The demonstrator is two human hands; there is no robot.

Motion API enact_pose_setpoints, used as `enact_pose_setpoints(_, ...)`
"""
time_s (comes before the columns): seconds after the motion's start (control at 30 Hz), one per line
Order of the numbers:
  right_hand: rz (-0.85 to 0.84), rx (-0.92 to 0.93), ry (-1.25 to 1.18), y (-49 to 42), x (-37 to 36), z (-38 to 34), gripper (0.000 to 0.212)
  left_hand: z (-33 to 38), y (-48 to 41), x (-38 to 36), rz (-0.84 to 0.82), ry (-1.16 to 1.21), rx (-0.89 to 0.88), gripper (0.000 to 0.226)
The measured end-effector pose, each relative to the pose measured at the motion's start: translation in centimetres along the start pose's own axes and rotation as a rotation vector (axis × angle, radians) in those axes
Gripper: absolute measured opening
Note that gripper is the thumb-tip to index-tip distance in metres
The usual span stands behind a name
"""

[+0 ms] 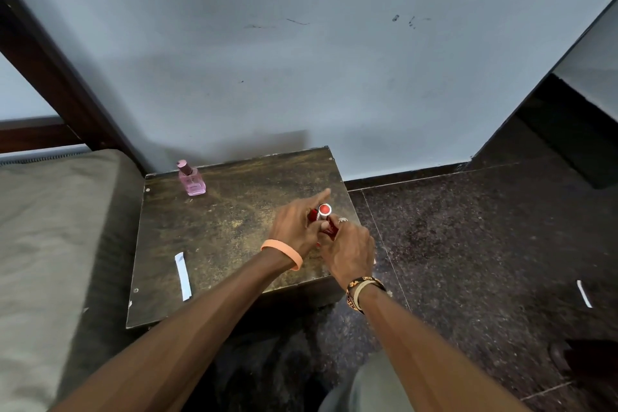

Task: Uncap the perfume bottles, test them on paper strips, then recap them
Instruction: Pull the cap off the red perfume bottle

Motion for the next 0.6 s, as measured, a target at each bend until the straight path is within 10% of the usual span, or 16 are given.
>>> enact_pose_setpoints(0.6,-0.005,-0.024,0.006,-0.1,-0.3,0.3,0.026,-0.2,0.0,0.7,0.072,-0.076,-0.035,0.032)
Point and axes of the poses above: each hand's wrist, its own y-axis away from the middle knuckle, its own x-axis out of the back of the hand, z = x × y, the point moved 6 cm from there along -y, towards the middle knuckle, and after that the axes turned 11 degrees about -y, right-handed, at the moved point
